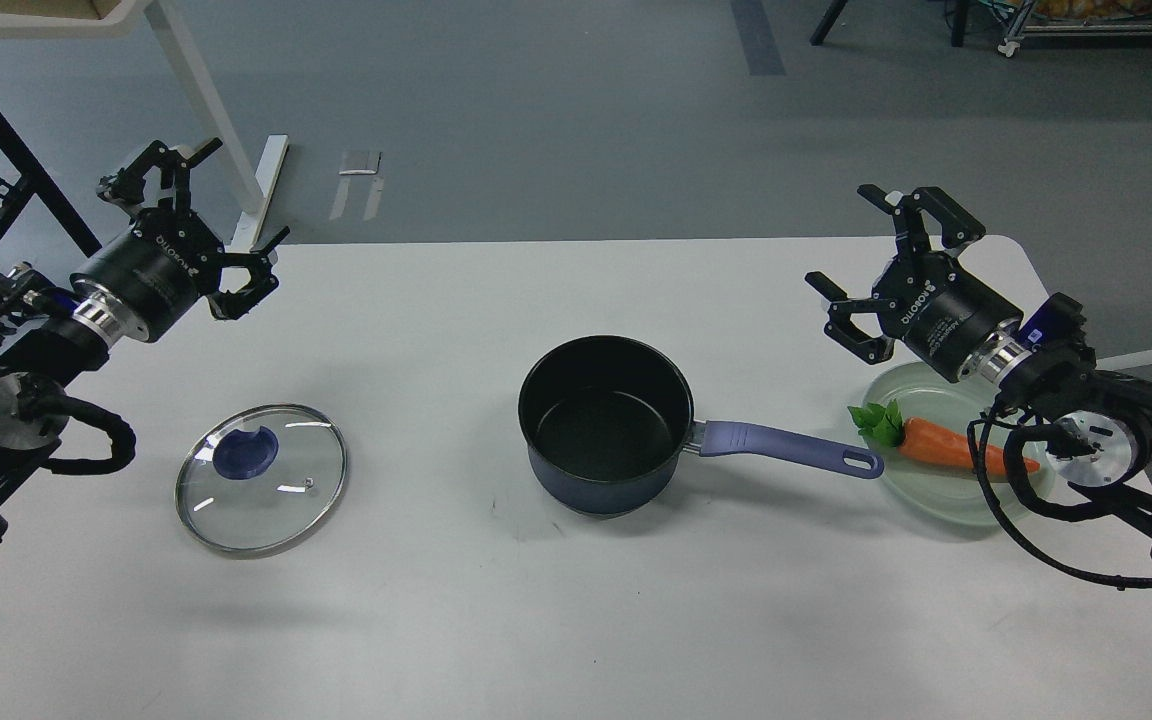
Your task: Open pot lid
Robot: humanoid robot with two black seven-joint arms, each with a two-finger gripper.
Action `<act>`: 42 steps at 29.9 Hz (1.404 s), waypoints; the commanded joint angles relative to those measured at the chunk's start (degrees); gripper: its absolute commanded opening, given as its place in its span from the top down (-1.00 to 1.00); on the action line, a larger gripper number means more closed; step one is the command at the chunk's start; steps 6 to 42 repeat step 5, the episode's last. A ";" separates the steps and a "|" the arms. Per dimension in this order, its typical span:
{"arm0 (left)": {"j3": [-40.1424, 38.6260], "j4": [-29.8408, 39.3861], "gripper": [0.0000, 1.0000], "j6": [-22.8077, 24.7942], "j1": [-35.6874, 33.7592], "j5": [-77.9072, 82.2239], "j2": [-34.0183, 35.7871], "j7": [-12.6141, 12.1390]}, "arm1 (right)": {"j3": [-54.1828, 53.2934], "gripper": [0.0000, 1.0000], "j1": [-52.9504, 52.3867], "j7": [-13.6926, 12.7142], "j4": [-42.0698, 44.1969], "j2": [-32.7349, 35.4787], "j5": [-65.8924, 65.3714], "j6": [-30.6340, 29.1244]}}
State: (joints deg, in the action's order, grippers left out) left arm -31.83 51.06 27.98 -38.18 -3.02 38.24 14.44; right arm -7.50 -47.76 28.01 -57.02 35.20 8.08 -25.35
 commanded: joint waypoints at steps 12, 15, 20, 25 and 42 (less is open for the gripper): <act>-0.08 -0.08 -0.98 -0.47 0.04 0.04 -1.58 0.77 | -2.17 -0.99 0.47 -0.01 -0.11 -0.39 -0.08 0.12; -0.08 -0.08 -0.98 -0.47 0.04 0.04 -1.58 0.77 | -2.17 -0.99 0.47 -0.01 -0.11 -0.39 -0.08 0.12; -0.08 -0.08 -0.98 -0.47 0.04 0.04 -1.58 0.77 | -2.17 -0.99 0.47 -0.01 -0.11 -0.39 -0.08 0.12; -0.08 -0.08 -0.98 -0.47 0.04 0.04 -1.58 0.77 | -2.17 -0.99 0.47 -0.01 -0.11 -0.39 -0.08 0.12; -0.08 -0.08 -0.98 -0.47 0.04 0.04 -1.58 0.77 | -2.17 -0.99 0.47 -0.01 -0.11 -0.39 -0.08 0.12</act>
